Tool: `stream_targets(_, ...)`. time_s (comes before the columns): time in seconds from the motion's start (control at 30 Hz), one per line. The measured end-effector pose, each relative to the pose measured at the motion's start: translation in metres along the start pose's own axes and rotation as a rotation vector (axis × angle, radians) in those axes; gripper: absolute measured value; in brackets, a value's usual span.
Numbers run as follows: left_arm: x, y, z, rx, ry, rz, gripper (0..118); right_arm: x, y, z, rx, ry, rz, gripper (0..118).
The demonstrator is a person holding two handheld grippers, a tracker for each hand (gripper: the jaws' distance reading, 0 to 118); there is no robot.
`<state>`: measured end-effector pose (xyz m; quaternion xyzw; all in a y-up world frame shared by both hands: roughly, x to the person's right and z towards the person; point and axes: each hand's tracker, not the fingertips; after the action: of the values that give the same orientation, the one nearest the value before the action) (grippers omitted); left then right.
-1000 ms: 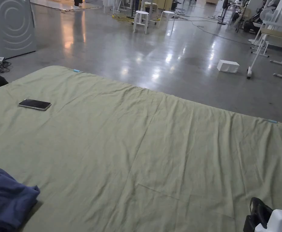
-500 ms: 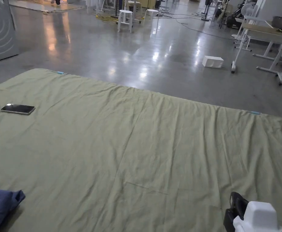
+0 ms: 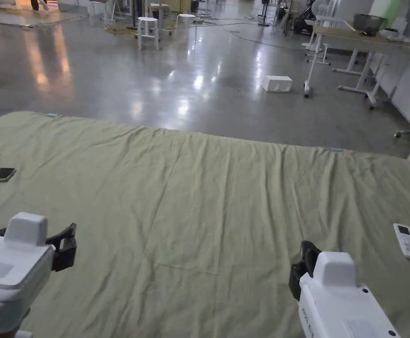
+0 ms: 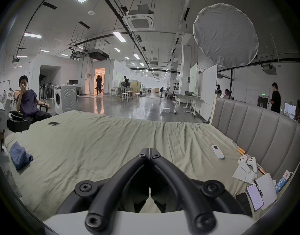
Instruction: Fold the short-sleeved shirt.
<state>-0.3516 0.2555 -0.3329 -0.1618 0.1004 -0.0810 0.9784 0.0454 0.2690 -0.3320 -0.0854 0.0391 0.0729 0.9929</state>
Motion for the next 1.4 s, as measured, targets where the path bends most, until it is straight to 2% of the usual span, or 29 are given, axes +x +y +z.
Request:
stream_targets(0.1,0.04,0.003,0.01,0.078,-0.014,0.036,37,0.003,0.003,0.0,0.024,-0.021,-0.001,0)
stream_targets(0.17,0.061,0.003,0.012,0.097,-0.031,0.052,30,0.006,0.005,0.0,0.048,-0.033,0.006,0)
stream_targets(0.2,0.07,0.005,0.015,0.116,-0.039,0.065,30,0.008,0.005,0.0,0.046,-0.042,-0.001,0)
stream_targets(0.27,0.087,0.008,0.021,0.12,-0.044,0.071,17,0.013,0.006,0.0,0.05,-0.053,-0.016,0)
stream_targets(0.33,0.098,0.011,0.023,0.133,-0.055,0.098,11,0.017,0.005,0.0,0.052,-0.064,-0.03,0)
stream_targets(0.37,0.1,0.013,0.024,0.135,-0.072,0.112,5,0.019,0.004,0.0,0.051,-0.068,-0.037,0)
stream_targets(0.47,0.111,0.017,0.03,0.157,-0.08,0.139,1,0.024,0.001,-0.001,0.05,-0.076,-0.044,0)
stream_targets(0.77,0.126,0.023,0.037,0.167,-0.077,0.117,0,0.027,-0.005,-0.001,0.056,-0.081,-0.07,0)
stream_targets(1.4,0.117,0.025,0.038,0.187,-0.055,0.096,0,0.018,-0.001,-0.006,0.076,-0.063,-0.042,0)
